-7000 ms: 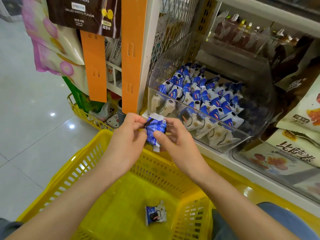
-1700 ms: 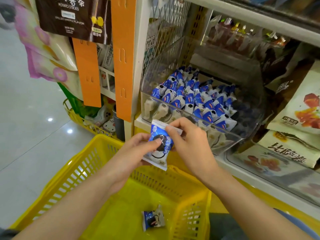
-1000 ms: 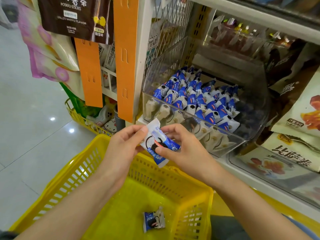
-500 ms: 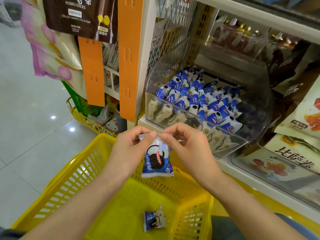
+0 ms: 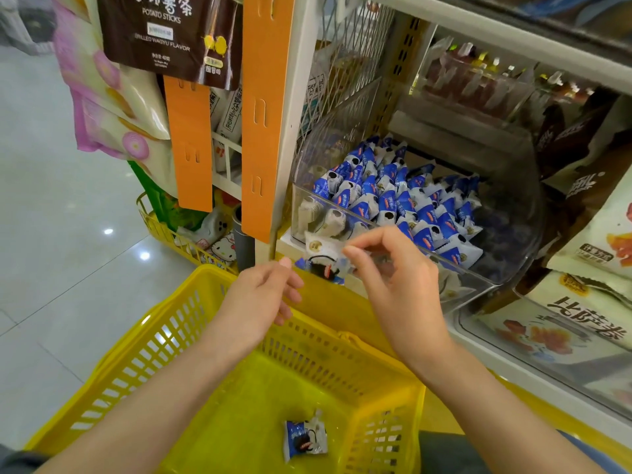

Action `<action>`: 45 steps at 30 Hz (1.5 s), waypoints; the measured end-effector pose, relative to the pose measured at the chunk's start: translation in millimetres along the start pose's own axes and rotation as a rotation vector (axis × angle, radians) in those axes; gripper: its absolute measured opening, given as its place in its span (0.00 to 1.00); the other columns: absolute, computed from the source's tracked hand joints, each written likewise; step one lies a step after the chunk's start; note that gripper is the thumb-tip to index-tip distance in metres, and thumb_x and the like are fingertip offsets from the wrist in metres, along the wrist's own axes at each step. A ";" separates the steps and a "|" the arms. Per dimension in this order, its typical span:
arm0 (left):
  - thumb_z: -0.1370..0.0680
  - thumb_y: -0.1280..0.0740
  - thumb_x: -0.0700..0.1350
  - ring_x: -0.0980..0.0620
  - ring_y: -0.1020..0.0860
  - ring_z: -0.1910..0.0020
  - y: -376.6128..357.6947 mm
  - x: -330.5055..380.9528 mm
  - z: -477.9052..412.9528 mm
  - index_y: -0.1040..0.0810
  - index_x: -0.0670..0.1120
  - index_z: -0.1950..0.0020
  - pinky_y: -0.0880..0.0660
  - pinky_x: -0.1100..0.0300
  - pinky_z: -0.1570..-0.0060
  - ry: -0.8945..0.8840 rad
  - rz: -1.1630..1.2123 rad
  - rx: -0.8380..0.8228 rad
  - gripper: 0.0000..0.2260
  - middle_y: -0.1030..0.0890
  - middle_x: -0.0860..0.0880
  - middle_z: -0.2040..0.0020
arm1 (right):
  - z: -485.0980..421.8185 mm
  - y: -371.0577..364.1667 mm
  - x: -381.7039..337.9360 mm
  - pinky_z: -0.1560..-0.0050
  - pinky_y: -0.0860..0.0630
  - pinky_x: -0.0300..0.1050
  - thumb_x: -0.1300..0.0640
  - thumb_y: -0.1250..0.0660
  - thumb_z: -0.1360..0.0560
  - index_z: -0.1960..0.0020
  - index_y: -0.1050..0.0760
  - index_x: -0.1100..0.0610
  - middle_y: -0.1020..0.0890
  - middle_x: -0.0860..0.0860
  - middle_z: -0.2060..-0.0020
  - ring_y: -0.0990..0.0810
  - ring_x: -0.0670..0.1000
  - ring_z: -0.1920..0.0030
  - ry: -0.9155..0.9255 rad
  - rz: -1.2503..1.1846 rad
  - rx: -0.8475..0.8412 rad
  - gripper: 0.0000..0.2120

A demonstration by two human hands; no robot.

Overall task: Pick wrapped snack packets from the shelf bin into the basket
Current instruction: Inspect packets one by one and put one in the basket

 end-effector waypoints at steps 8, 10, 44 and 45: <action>0.22 0.40 0.50 0.53 0.19 0.63 -7.1 5.3 2.2 0.19 0.45 0.49 0.22 0.60 0.66 0.098 0.512 -0.131 0.13 0.16 0.47 0.59 | 13.0 -26.4 -20.8 0.50 0.27 0.39 0.55 0.37 0.25 0.55 0.23 0.58 0.22 0.50 0.51 0.25 0.46 0.48 0.333 0.165 -0.290 0.07; 0.22 0.38 0.46 0.54 0.19 0.60 -1.3 5.6 -0.3 0.19 0.45 0.50 0.23 0.61 0.65 0.039 0.465 -0.074 0.09 0.16 0.48 0.58 | 12.8 -28.0 -17.5 0.50 0.28 0.35 0.53 0.37 0.24 0.52 0.23 0.56 0.23 0.47 0.51 0.25 0.43 0.49 0.240 0.095 -0.299 0.07; 0.23 0.39 0.42 0.60 0.22 0.58 -6.2 18.2 15.1 0.36 0.59 0.50 0.23 0.62 0.62 -0.478 -0.362 0.061 0.11 0.24 0.60 0.54 | 13.1 -36.9 23.6 0.57 0.20 0.46 0.54 0.32 0.26 0.61 0.27 0.48 0.20 0.44 0.63 0.20 0.43 0.60 -0.274 -0.093 -0.252 0.06; 0.23 0.40 0.42 0.60 0.22 0.57 -5.4 18.3 15.9 0.37 0.59 0.49 0.23 0.64 0.61 -0.488 -0.397 0.081 0.12 0.24 0.59 0.54 | 13.4 -37.8 21.2 0.59 0.22 0.39 0.55 0.32 0.26 0.61 0.28 0.46 0.20 0.42 0.64 0.20 0.41 0.59 -0.252 -0.081 -0.253 0.07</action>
Point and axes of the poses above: each hand's wrist, its own z-axis away from the middle knuckle, its own y-axis out of the back of the hand, x = y × z, the point moved 7 cm from there along -z, towards the middle knuckle
